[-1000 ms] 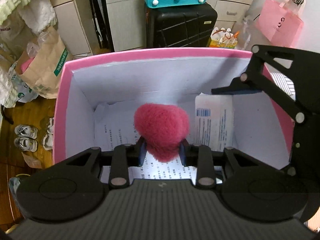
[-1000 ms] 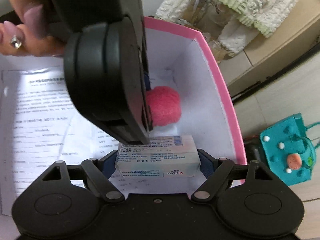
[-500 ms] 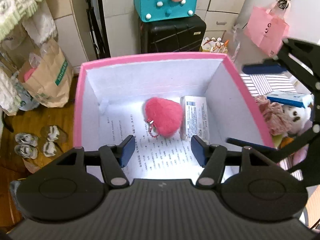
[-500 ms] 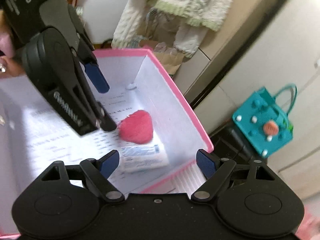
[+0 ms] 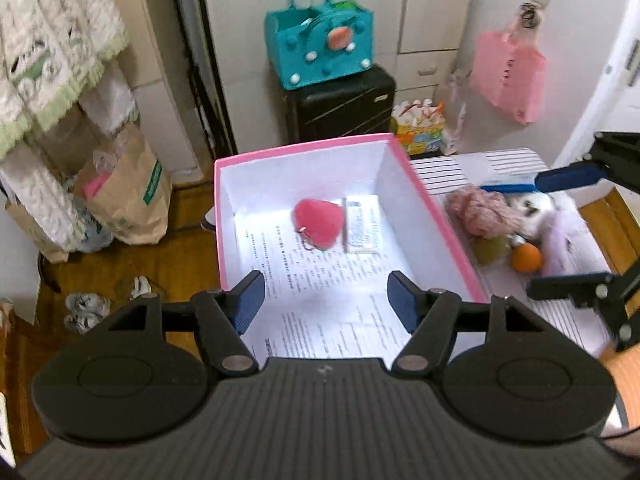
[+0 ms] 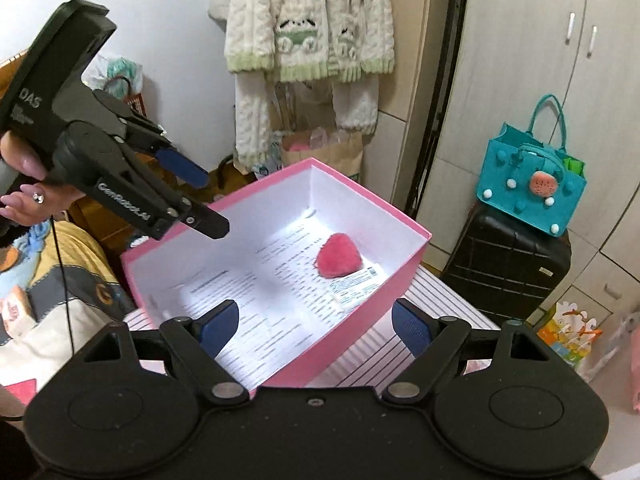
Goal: Organize soft objects
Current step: 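Withdraw both tools from the box toward the plush toys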
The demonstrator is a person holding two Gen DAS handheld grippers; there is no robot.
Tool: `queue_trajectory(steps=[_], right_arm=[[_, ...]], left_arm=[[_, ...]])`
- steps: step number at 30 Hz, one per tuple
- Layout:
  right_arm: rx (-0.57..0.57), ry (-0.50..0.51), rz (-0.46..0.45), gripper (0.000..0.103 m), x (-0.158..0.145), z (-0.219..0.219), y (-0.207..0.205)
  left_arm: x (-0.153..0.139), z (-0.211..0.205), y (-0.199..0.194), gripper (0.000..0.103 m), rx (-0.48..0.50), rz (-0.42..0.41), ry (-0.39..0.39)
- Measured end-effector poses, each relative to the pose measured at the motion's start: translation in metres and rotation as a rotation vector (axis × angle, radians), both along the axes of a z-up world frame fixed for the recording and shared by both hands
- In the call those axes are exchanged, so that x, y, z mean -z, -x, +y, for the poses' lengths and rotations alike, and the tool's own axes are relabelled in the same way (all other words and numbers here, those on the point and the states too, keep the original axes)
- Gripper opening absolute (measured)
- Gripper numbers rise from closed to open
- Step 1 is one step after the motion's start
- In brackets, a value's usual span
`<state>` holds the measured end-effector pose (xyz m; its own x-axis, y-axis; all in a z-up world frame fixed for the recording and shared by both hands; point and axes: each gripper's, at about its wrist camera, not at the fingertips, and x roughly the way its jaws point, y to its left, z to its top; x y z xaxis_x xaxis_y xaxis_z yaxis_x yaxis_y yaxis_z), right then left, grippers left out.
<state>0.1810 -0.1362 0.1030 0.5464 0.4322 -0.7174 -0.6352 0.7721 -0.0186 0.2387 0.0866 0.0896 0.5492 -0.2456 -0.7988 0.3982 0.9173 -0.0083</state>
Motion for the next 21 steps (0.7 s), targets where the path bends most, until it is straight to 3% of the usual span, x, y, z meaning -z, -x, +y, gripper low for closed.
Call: queue_trajectory(steps=[5, 11, 21], right_arm=[[0.008, -0.051, -0.006, 0.087, -0.009, -0.013, 0.039], [0.03, -0.105, -0.019, 0.087, -0.002, -0.034, 0.081], [0.048, -0.118, -0.05, 0.087, 0.024, -0.064, 0.138]], left_arm=[[-0.023, -0.004, 0.05, 0.071, 0.065, -0.081, -0.01], [-0.036, -0.012, 0.107, 0.071, 0.063, -0.21, -0.01], [-0.015, -0.034, 0.161, 0.074, 0.115, -0.225, -0.003]])
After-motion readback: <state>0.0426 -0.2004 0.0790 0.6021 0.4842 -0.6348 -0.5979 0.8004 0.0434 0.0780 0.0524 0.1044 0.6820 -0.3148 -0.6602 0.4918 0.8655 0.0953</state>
